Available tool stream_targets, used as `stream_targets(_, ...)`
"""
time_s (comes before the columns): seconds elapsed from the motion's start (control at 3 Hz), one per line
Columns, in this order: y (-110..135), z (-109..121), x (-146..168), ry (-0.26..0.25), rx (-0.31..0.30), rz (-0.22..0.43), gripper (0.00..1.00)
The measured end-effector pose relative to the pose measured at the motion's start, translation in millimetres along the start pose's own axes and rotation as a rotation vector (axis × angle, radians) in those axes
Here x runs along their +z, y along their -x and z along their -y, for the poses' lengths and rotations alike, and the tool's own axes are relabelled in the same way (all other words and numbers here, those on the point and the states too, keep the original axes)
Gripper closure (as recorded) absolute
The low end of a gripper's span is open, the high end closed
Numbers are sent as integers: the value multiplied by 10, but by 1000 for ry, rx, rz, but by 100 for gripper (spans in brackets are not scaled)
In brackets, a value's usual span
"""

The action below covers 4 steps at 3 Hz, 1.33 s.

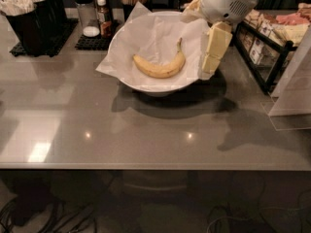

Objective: Pick banana from white bowl

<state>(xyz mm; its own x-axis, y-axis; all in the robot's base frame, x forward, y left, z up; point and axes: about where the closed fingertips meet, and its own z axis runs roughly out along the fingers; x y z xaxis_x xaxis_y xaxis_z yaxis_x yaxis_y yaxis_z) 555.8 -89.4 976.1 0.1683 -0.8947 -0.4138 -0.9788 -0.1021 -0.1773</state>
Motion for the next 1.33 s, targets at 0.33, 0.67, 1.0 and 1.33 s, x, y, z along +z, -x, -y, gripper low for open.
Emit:
stream_targets(0.33,200,270,-62,-54,-33,43,0)
stream_targets(0.67,129,283,20,-75,-6,66,0)
stream_targets(1.0,136,486,287,-67,-34,149,0)
stream_targets(1.33,186,762,630,-20,-82,207,0)
